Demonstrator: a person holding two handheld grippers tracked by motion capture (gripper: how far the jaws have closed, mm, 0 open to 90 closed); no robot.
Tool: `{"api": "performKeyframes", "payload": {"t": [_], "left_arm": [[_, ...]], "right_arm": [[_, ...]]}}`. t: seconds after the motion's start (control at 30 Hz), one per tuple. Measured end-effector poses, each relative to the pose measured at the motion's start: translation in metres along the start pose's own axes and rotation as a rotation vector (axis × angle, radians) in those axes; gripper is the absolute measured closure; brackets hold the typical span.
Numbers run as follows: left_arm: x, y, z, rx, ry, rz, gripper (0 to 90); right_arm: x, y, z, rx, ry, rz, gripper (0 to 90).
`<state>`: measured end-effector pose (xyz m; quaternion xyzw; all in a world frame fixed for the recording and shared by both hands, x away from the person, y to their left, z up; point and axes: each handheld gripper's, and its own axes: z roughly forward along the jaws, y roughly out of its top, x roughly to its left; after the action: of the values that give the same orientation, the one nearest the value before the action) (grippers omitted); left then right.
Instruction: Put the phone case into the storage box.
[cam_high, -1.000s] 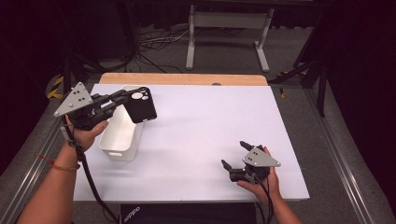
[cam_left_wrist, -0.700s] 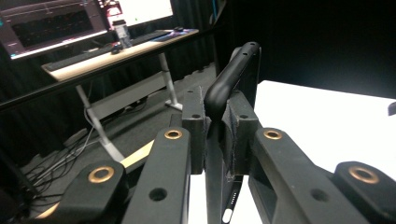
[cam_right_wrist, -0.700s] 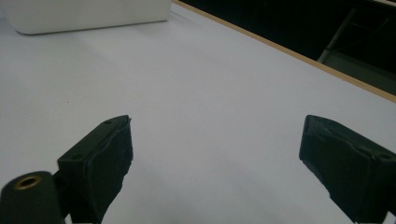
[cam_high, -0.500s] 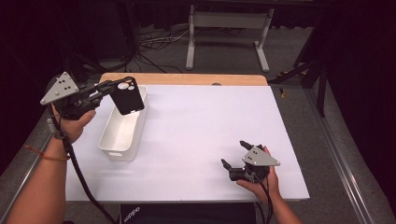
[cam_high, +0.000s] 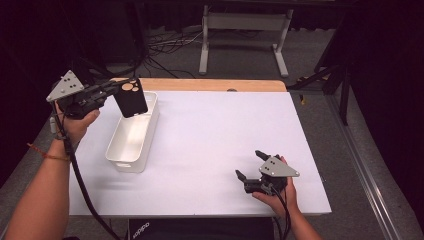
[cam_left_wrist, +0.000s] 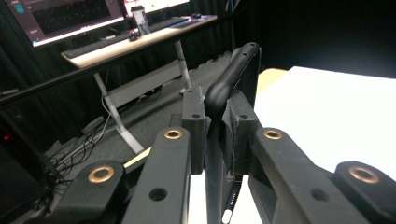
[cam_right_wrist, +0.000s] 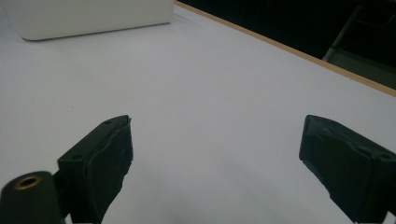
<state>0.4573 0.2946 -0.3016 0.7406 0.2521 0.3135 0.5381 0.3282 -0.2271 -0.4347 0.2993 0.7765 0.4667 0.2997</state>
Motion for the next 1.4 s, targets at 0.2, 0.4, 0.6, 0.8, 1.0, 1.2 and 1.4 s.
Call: {"api": "performKeyframes", "payload": {"t": [0.2, 0.4, 0.6, 0.8, 1.0, 1.2, 1.4], "left_arm": [[0.008, -0.009, 0.017, 0.018, -0.003, -0.006, 81.3], [0.015, -0.017, 0.035, 0.042, -0.018, 0.006, 81.3], [0.026, -0.029, 0.054, 0.061, -0.041, 0.002, 81.2], [0.030, -0.039, 0.067, 0.063, -0.053, -0.019, 81.3], [0.034, -0.048, 0.082, 0.097, -0.066, -0.002, 81.2], [0.038, -0.054, 0.089, 0.089, -0.083, -0.012, 81.2], [0.043, -0.062, 0.093, 0.075, -0.088, -0.043, 81.1]], "right_arm": [[0.000, -0.001, 0.001, 0.013, -0.005, -0.003, 10.6], [-0.001, -0.002, 0.002, 0.020, -0.008, 0.000, 10.6], [0.000, -0.004, 0.005, 0.039, -0.010, -0.003, 10.6], [0.001, -0.003, 0.006, 0.048, -0.019, -0.006, 10.6], [0.005, -0.004, 0.002, 0.063, -0.031, -0.017, 10.6], [0.005, -0.005, -0.006, 0.061, -0.054, -0.003, 10.7], [0.004, -0.008, -0.012, 0.064, -0.071, 0.005, 10.7]]}}
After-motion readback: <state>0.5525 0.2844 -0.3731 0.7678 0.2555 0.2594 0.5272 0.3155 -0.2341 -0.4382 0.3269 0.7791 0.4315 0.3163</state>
